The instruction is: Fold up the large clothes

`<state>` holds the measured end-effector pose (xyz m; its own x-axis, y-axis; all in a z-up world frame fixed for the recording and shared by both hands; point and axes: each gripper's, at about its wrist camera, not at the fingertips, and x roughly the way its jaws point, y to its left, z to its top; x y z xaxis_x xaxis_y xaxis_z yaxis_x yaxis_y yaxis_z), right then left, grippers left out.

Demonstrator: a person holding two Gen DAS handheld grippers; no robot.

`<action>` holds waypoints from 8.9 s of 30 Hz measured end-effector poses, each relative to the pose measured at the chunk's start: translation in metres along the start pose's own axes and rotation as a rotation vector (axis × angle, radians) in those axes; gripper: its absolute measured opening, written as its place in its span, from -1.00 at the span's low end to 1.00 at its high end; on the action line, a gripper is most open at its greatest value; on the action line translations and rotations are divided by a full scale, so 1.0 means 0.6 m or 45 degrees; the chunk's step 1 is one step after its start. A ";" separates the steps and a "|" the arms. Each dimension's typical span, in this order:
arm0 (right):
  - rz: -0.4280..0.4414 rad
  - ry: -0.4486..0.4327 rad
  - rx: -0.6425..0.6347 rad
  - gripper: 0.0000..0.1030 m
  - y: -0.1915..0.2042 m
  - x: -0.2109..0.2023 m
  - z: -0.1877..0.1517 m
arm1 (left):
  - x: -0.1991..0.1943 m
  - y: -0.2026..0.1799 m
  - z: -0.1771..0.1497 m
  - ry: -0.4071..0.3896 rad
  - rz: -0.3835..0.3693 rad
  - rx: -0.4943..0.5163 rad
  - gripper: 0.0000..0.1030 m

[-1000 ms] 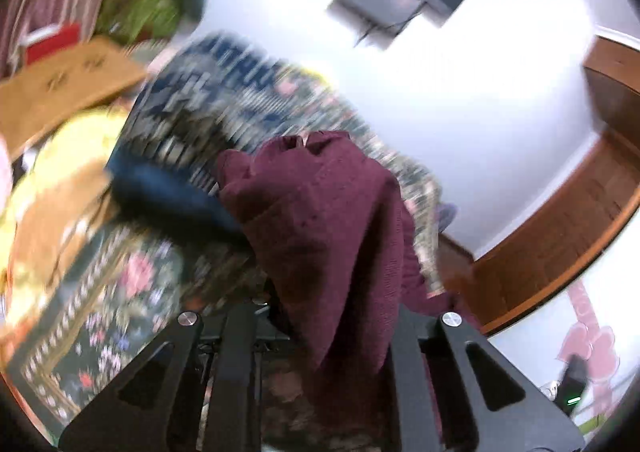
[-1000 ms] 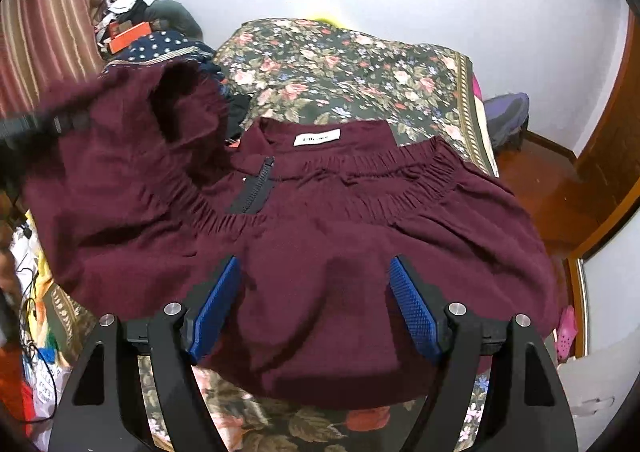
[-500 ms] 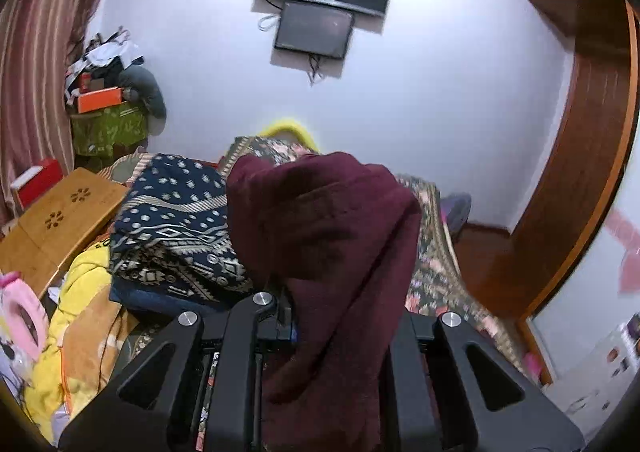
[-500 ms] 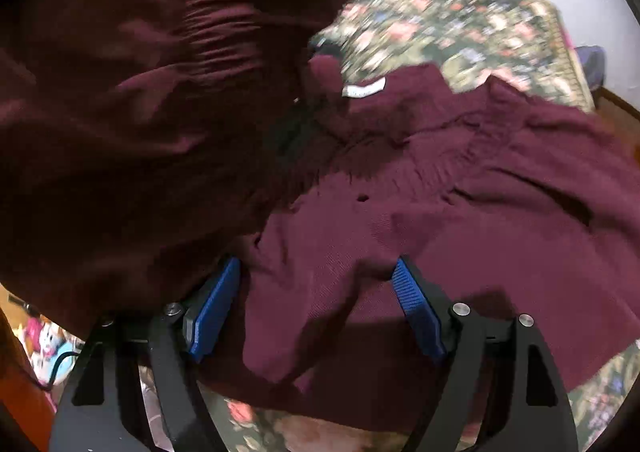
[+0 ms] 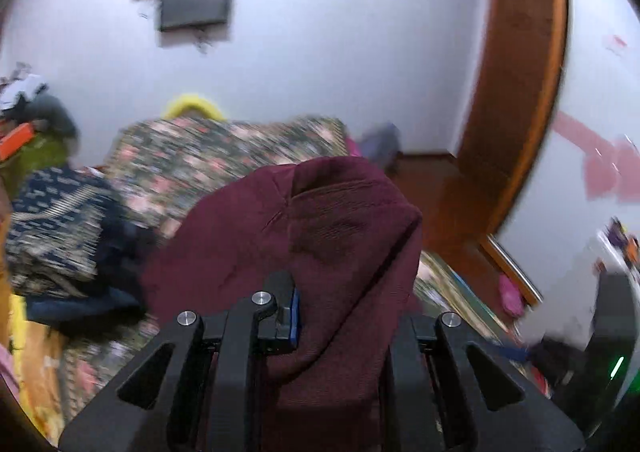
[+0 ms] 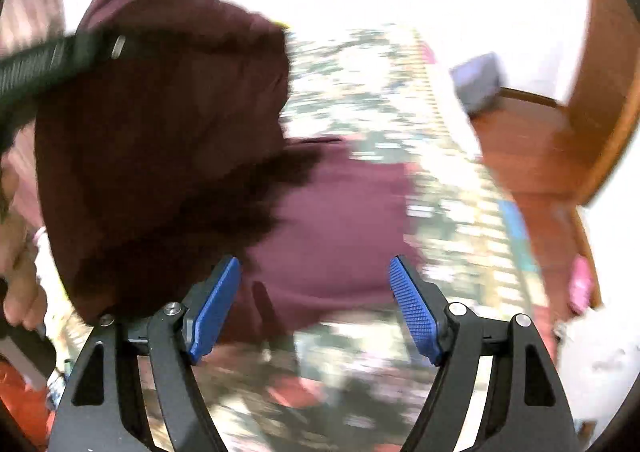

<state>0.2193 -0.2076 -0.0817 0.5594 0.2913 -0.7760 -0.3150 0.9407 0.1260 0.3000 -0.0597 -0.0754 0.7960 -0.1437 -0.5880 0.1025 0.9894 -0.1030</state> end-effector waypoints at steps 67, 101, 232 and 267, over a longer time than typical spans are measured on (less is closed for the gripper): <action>0.194 0.073 0.013 0.67 0.005 0.027 0.073 | -0.043 0.261 -0.154 0.281 0.162 -0.170 1.00; 0.589 0.470 0.230 0.31 -0.050 0.169 0.109 | 0.136 0.329 -0.186 0.601 -0.487 -0.859 0.24; 0.454 -0.829 -0.338 1.00 0.394 -0.269 0.027 | -0.585 0.227 -0.112 -0.693 0.681 -0.127 0.98; 0.432 -0.831 -0.336 1.00 0.389 -0.272 0.027 | -0.571 0.241 -0.110 -0.650 0.613 -0.150 0.99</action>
<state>0.0673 -0.0329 0.0842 0.7117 0.6763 -0.1901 -0.6760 0.7329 0.0765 0.0028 0.1312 0.0580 0.9197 0.3654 -0.1440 -0.3730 0.9274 -0.0292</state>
